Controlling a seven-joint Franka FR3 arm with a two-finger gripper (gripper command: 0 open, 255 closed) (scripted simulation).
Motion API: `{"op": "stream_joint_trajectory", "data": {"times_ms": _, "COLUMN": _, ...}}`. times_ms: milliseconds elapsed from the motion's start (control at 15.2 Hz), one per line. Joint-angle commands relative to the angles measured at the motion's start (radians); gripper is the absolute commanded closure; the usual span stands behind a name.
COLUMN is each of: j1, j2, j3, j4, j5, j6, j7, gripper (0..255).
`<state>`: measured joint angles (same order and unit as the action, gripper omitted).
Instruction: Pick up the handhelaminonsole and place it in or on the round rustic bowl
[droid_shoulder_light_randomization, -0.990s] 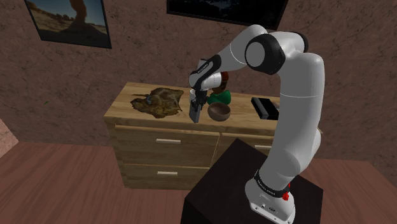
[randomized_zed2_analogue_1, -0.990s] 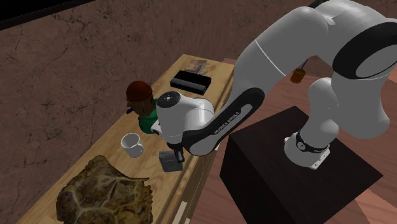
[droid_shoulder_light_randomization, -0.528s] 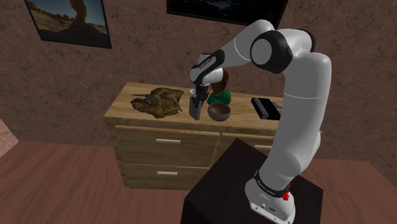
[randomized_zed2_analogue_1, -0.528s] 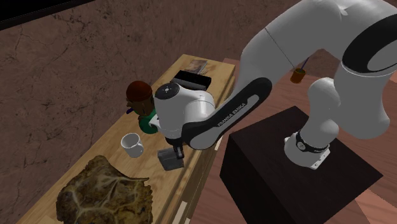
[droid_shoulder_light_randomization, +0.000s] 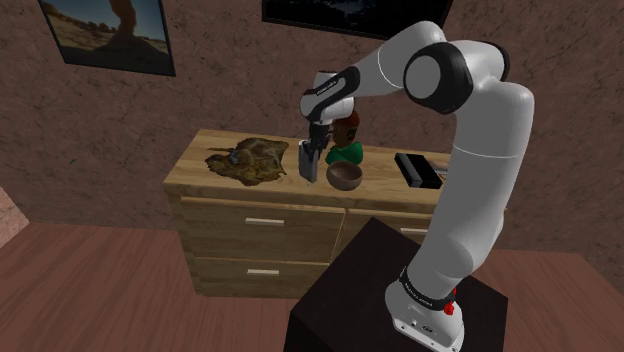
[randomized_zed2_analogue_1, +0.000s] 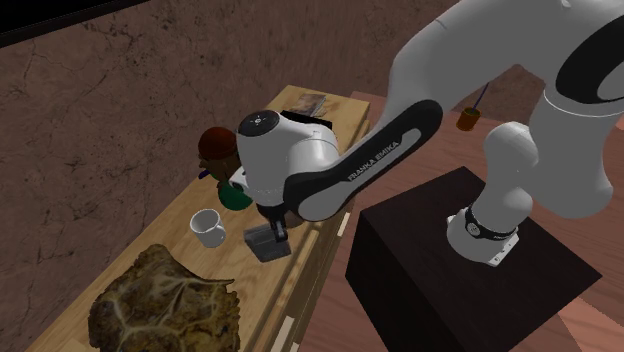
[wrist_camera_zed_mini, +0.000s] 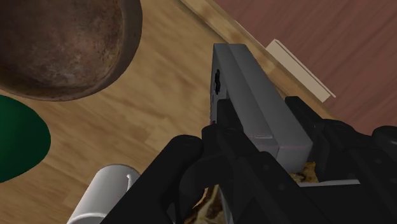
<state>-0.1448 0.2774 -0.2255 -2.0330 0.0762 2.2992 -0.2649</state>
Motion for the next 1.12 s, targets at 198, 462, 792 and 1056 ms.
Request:
{"op": "stream_joint_trajectory", "data": {"times_ms": 198, "j1": 0.004, "j2": -0.042, "j3": -0.005, "j4": 0.018, "j5": -0.014, "j6": -0.059, "j7": 0.01, "gripper": 255}}
{"op": "stream_joint_trajectory", "data": {"times_ms": 462, "j1": 0.006, "j2": -0.07, "j3": -0.007, "j4": 0.038, "j5": -0.023, "j6": -0.106, "j7": 0.016, "gripper": 255}}
{"op": "stream_joint_trajectory", "data": {"times_ms": 792, "j1": 0.008, "j2": -0.101, "j3": -0.01, "j4": 0.068, "j5": -0.033, "j6": -0.167, "j7": 0.022, "gripper": 255}}
{"op": "stream_joint_trajectory", "data": {"times_ms": 1056, "j1": 0.01, "j2": -0.123, "j3": -0.011, "j4": 0.097, "j5": -0.04, "j6": -0.216, "j7": 0.026, "gripper": 255}}
